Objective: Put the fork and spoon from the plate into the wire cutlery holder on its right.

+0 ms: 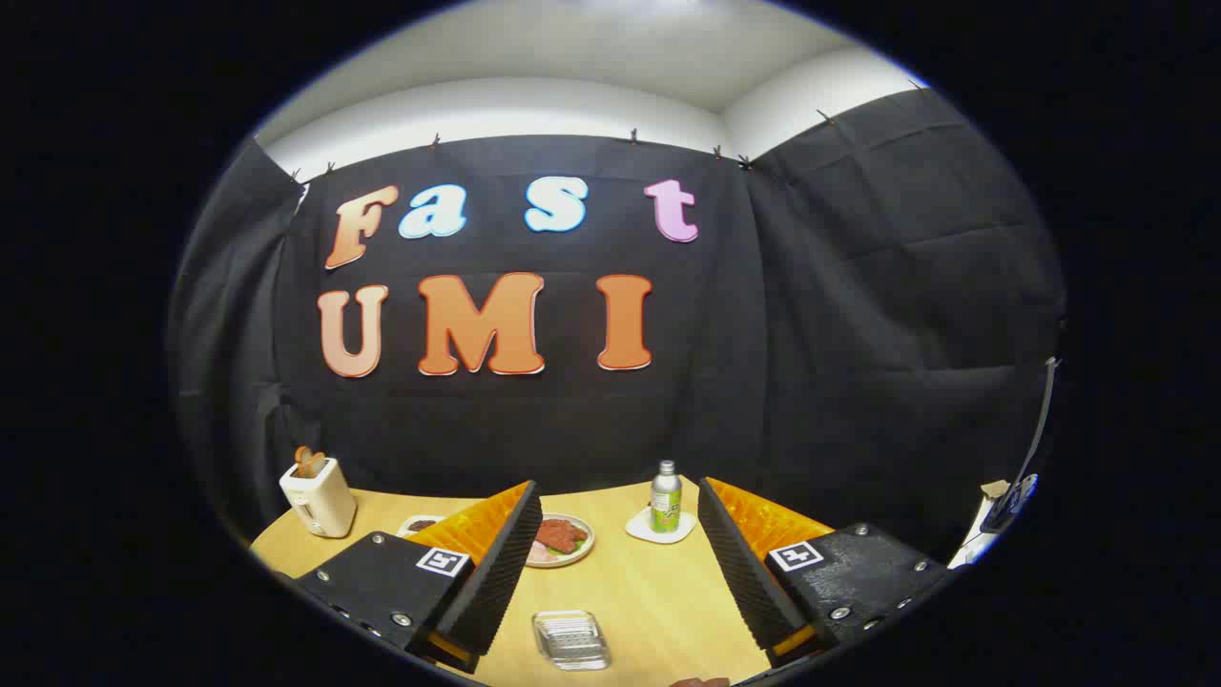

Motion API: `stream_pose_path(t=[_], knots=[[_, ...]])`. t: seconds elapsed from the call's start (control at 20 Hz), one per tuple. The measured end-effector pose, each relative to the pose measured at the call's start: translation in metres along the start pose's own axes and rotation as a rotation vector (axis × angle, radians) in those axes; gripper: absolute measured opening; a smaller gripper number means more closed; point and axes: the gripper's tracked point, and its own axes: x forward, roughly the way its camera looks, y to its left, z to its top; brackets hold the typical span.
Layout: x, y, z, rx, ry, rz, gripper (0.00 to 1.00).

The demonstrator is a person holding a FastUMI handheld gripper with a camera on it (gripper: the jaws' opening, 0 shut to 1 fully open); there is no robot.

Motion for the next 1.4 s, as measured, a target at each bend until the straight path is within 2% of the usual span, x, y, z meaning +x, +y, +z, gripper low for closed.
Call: stream_pose_path(t=[0.15, 0.35, 0.9, 1.1, 1.4], knots=[[-0.015, 0.053, 0.000, 0.056, 0.015, 0.053, 0.98], [-0.022, 0.090, -0.007, 0.014, 0.052, 0.102, 0.98], [-0.025, 0.138, -0.033, -0.017, 0.133, 0.190, 0.98], [-0.023, 0.160, -0.065, -0.062, 0.196, 0.227, 0.99], [-0.015, 0.191, -0.141, -0.102, 0.345, 0.279, 0.99]])
